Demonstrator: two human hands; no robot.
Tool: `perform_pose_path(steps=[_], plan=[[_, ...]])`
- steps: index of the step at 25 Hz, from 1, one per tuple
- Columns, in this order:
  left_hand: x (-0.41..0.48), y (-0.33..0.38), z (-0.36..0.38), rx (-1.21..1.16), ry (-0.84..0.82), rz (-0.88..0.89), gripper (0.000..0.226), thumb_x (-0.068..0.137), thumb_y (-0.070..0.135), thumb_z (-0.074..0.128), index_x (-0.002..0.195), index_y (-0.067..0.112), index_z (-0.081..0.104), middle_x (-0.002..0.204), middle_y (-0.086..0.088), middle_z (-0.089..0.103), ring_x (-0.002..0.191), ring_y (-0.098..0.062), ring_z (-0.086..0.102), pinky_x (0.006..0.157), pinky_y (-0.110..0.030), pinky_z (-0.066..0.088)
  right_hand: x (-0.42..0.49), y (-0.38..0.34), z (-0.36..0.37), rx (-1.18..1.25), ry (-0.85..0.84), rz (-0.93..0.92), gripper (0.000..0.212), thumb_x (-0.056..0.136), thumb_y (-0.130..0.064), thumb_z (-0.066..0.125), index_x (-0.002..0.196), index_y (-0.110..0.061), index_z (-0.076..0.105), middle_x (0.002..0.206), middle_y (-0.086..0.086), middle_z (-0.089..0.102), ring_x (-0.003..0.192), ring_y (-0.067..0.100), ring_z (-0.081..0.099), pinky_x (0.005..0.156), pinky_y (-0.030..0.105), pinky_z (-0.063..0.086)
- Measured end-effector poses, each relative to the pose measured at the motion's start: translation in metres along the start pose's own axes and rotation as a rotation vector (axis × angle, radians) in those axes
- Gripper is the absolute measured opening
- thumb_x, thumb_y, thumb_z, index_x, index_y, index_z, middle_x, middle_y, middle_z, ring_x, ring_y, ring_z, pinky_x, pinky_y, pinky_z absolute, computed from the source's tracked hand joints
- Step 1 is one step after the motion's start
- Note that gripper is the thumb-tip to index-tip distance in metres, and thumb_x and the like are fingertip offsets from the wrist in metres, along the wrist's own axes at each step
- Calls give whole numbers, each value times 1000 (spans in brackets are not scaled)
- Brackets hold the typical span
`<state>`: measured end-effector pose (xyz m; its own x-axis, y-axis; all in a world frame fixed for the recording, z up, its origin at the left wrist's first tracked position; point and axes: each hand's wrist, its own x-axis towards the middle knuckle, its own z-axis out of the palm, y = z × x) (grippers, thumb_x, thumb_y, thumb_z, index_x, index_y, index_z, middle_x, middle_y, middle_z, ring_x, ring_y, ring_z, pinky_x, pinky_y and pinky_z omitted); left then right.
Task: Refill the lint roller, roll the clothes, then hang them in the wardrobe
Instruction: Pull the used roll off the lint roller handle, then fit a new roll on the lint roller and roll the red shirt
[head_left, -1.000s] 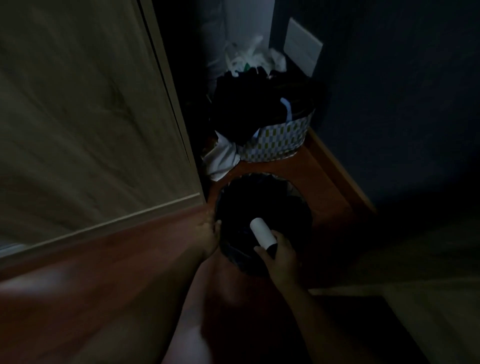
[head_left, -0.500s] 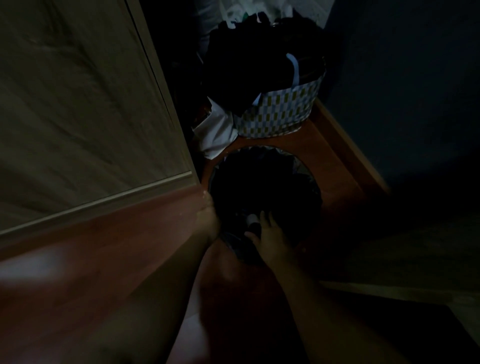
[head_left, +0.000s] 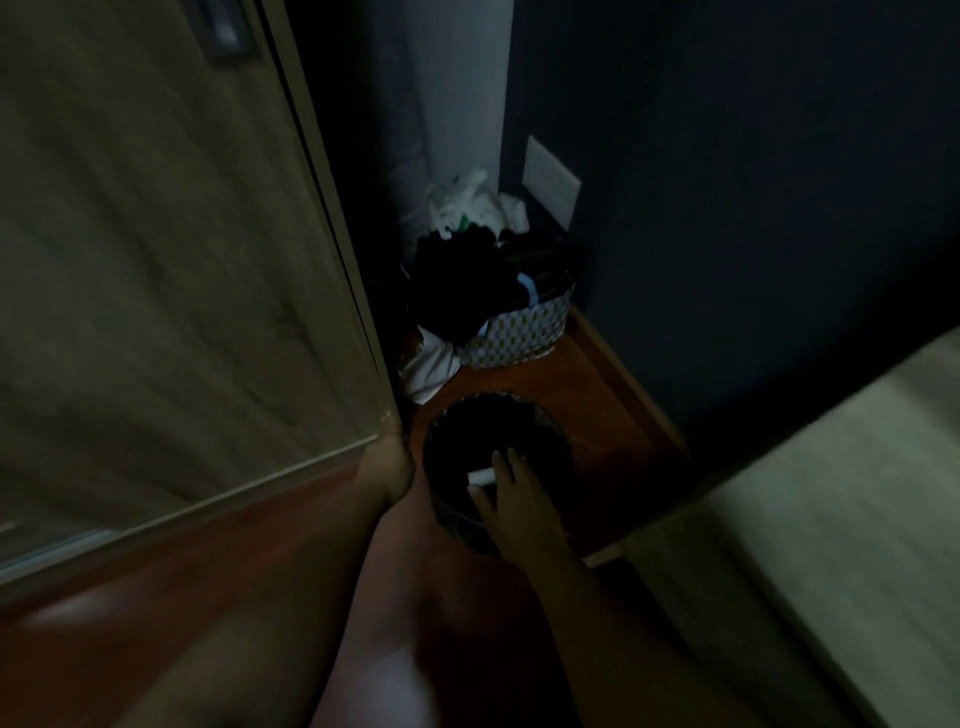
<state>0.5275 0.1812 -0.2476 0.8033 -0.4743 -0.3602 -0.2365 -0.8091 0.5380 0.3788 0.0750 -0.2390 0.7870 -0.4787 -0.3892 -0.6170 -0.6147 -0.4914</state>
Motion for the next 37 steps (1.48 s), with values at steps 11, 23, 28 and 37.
perform_pose_path(steps=[11,23,28,37], plan=[[-215,161,-169,-153,56,111,51,102,18,29,149,2,14,141,-26,43,123,-41,46,94,-36,41,-213,-96,-206,-22,291,-156,55,97,-42,35,143,-11,29,153,10,25,141,26,22,112,37,25],[-419,287,8,-175,193,209,41,100,17,35,138,2,35,103,-30,62,80,-41,59,61,-36,40,-414,135,-277,-107,435,-253,47,95,-36,40,136,-12,39,149,9,32,137,24,30,110,35,28],[-482,333,84,-169,101,248,50,101,20,35,147,4,23,114,-11,52,91,-25,57,74,-32,41,-452,230,-321,-50,470,-213,44,92,-30,49,129,-6,45,134,13,45,124,29,42,100,36,37],[-460,353,161,68,-101,400,50,102,24,30,149,10,20,157,-13,16,141,-24,28,110,-24,23,-365,266,-369,-187,330,-375,53,92,-30,51,140,-15,33,145,7,35,133,23,35,109,39,33]])
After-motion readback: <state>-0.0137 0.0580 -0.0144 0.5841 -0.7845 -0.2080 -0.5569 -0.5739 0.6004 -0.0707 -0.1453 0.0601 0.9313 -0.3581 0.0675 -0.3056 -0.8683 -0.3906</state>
